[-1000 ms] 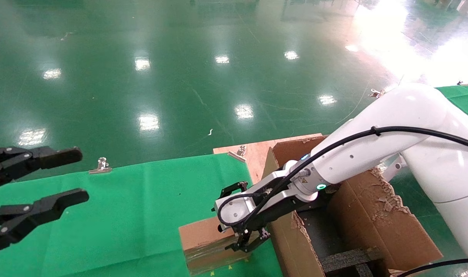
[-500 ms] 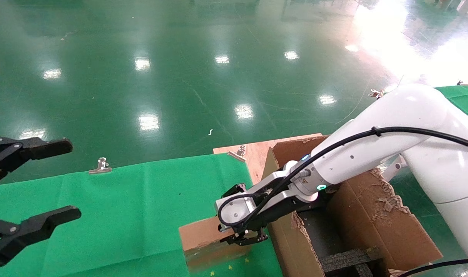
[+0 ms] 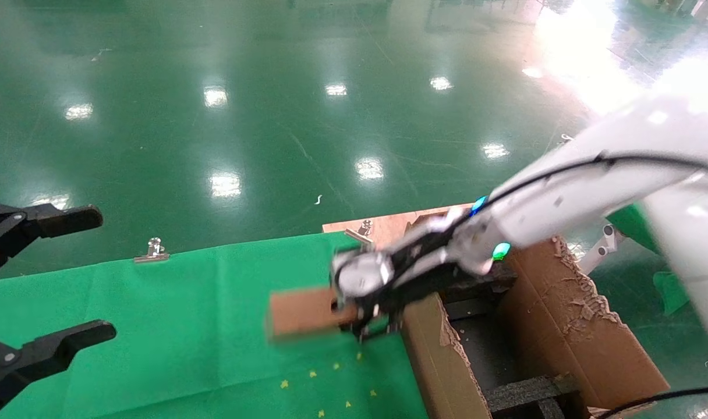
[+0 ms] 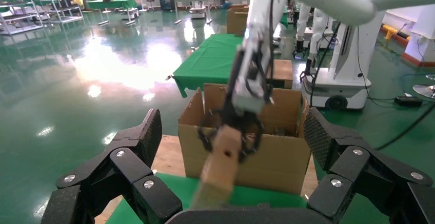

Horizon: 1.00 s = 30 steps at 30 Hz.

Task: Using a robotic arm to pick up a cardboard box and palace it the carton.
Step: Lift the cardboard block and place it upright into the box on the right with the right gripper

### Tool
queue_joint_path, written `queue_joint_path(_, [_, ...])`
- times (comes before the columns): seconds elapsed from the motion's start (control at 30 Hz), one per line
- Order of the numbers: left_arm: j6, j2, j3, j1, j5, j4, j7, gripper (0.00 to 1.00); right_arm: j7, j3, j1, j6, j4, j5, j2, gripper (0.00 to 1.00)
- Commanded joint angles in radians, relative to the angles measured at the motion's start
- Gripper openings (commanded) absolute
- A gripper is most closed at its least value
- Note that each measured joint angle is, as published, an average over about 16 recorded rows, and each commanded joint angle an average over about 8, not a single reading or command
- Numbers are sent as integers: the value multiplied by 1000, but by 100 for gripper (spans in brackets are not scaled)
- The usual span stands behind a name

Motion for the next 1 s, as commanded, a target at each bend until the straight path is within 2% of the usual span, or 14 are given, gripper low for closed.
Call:
queue_joint_path(0.03, [0,0,0,0,0,0,0,100,2,15,28,-6,-15,16,7,0])
queue_joint_path(0.2, [0,0,0,0,0,0,0,100,-23,17,138,-26,-65,53,41,0])
queue_joint_path(0.47, [0,0,0,0,0,0,0,100,-61,-48,290,-32,-139,107,99,0])
queue_joint_path(0.77, [0,0,0,0,0,0,0,100,-88,-126,357,-28,-194,170,149,0])
queue_joint_path(1.0, [0,0,0,0,0,0,0,100,-111,-185,404,-30,-229,182,232,0])
